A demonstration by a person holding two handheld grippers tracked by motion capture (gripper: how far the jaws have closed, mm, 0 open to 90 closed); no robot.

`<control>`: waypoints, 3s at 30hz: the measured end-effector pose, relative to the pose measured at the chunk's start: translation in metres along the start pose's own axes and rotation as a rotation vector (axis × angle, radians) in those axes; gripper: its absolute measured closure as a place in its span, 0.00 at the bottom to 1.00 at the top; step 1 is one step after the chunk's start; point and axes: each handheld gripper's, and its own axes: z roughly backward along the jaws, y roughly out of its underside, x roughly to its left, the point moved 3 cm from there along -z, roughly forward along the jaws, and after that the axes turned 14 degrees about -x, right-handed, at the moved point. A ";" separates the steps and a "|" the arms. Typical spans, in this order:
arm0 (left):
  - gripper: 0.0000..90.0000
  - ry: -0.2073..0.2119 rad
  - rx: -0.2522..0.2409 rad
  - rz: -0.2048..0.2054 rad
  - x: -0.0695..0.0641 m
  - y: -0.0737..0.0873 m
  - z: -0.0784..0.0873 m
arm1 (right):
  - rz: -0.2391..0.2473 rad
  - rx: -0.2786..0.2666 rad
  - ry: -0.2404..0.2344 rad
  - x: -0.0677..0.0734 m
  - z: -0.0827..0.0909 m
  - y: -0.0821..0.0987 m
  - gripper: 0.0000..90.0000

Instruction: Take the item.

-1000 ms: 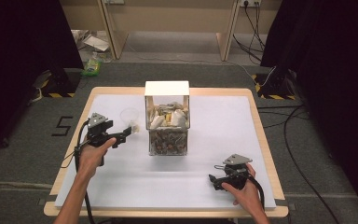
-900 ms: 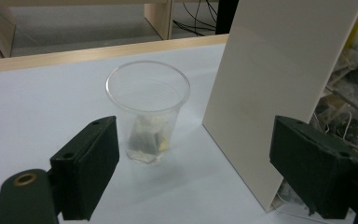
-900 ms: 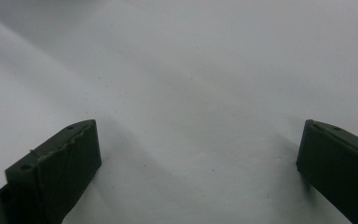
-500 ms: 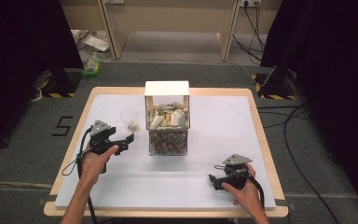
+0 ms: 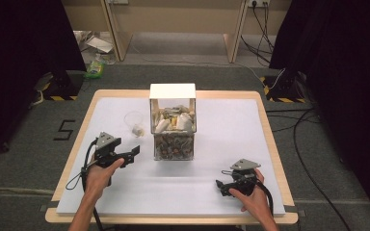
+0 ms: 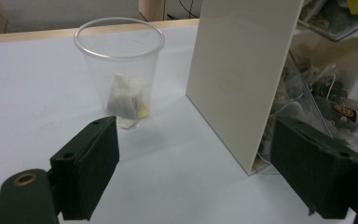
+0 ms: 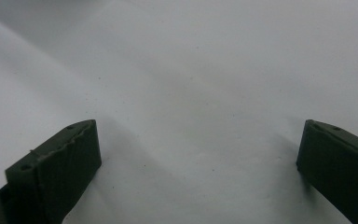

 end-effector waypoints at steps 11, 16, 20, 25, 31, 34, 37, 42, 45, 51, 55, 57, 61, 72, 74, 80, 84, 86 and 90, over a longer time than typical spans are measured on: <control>0.17 0.005 0.011 -0.008 -0.005 0.019 0.005 | 0.000 0.000 0.000 0.000 0.000 0.000 0.00; 0.17 0.008 0.015 -0.015 -0.007 0.026 0.007 | 0.000 0.000 0.000 0.000 0.000 0.000 0.00; 0.17 0.010 0.018 -0.022 -0.010 0.033 0.011 | 0.002 0.000 0.000 0.000 0.000 0.000 0.00; 0.17 0.009 0.019 -0.023 -0.012 0.041 0.016 | 0.000 -0.001 0.000 0.000 0.000 0.000 0.00; 0.17 0.014 0.036 -0.043 -0.014 0.048 0.020 | 0.002 -0.001 0.000 0.000 0.000 0.000 0.00; 0.17 0.015 0.045 -0.053 -0.015 0.052 0.021 | 0.000 -0.001 0.000 0.000 0.000 0.000 0.00; 0.17 0.013 0.050 -0.053 -0.015 0.055 0.024 | 0.000 0.000 0.000 0.000 0.000 0.000 0.00; 0.17 0.012 0.054 -0.058 -0.014 0.059 0.030 | 0.000 0.000 0.000 0.000 0.000 0.000 0.00; 0.17 0.011 0.058 -0.059 -0.013 0.062 0.033 | 0.001 -0.001 0.000 0.000 0.000 0.000 0.00; 0.17 0.014 0.050 -0.066 -0.014 0.063 0.038 | 0.000 -0.001 0.000 0.000 0.000 0.000 0.00; 0.17 0.014 0.041 -0.069 -0.015 0.063 0.041 | 0.002 0.000 0.000 0.000 0.000 0.000 0.00; 0.17 0.016 0.035 -0.072 -0.017 0.063 0.043 | 0.000 0.000 0.001 0.000 0.000 0.000 0.00; 0.17 0.020 0.023 -0.079 -0.019 0.063 0.046 | 0.002 0.000 0.000 0.000 0.000 0.000 0.00; 0.17 0.022 0.007 -0.085 -0.026 0.071 0.054 | 0.002 0.000 0.000 0.000 0.000 0.000 0.00; 0.17 0.021 0.003 -0.089 -0.026 0.073 0.056 | 0.001 0.000 0.000 0.000 0.000 0.000 0.00; 0.17 0.007 0.006 -0.101 -0.026 0.081 0.059 | 0.002 -0.001 0.000 0.000 0.000 0.000 0.00; 0.17 -0.004 -0.015 -0.110 -0.026 0.083 0.061 | 0.002 0.000 0.000 0.000 0.000 0.000 0.00; 0.17 -0.002 -0.020 -0.108 -0.026 0.085 0.063 | 0.002 0.000 0.000 0.000 0.000 0.000 0.00; 0.17 -0.007 -0.020 -0.105 -0.026 0.089 0.064 | 0.002 0.000 0.000 0.000 0.000 0.000 0.00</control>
